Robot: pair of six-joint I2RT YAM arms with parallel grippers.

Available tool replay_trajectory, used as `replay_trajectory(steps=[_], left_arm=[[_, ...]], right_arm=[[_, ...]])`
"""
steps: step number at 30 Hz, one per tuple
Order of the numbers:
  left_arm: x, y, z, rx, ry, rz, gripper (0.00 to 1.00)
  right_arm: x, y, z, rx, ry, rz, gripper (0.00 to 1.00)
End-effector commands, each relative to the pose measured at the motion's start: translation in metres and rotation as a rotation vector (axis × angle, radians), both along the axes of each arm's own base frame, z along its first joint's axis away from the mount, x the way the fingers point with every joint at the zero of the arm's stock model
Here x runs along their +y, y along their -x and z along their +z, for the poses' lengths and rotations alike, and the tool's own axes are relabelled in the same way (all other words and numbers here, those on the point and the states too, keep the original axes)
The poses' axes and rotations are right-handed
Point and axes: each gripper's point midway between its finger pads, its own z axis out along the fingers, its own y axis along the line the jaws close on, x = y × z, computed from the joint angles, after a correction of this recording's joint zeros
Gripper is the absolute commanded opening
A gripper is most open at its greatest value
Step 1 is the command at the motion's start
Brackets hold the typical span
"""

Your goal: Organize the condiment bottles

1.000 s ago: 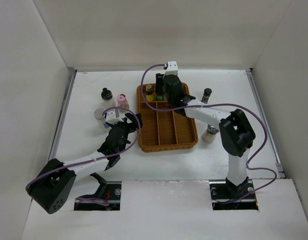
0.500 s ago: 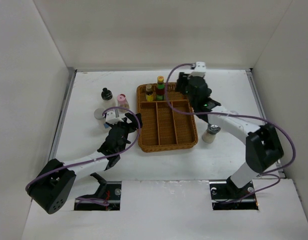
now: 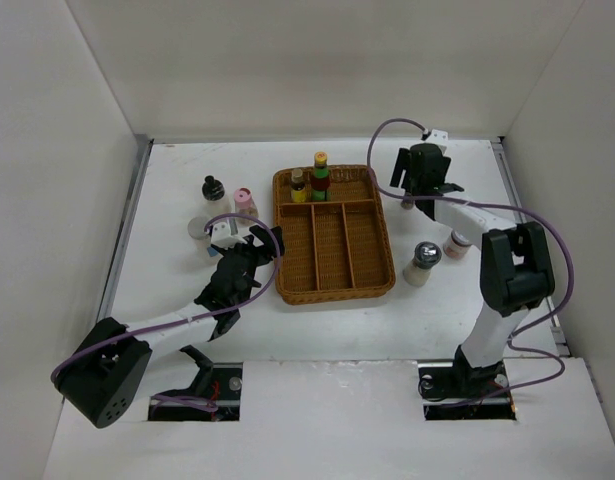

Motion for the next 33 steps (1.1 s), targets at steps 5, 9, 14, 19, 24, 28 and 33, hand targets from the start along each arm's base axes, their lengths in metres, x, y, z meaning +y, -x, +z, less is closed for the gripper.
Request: replay_trajectory(steps=[5,9,14,19,24,28,33], left_arm=[[-0.008,-0.005,0.017,-0.046,0.044,-0.014,0.8],[-0.008,-0.005,0.018,-0.047,0.045,-0.014,0.8],[-0.009,-0.005,0.017,-0.044,0.045,-0.017,0.8],[-0.007,-0.005,0.017,-0.046,0.046,-0.014,0.8],[-0.005,-0.006,0.017,-0.047,0.048,-0.008,0.8],[-0.006,-0.006,0.017,-0.047,0.048,-0.011,0.8],[-0.007,-0.005,0.019,-0.053,0.053,-0.014,0.8]], right_arm=[[-0.001,-0.019,0.016,-0.006,-0.027,0.009,0.8],[-0.004,-0.016,0.001,0.025,-0.011,-0.01,0.79],[-0.006,-0.019,-0.014,0.056,-0.017,-0.018,0.67],[-0.012,-0.019,0.008,-0.009,-0.019,-0.053,0.37],[0.003,-0.005,0.089,-0.207,0.015,-0.036,0.34],[0.053,-0.001,0.127,-0.281,-0.002,0.08,0.35],[0.105,-0.016,0.121,-0.265,-0.034,0.18,0.35]])
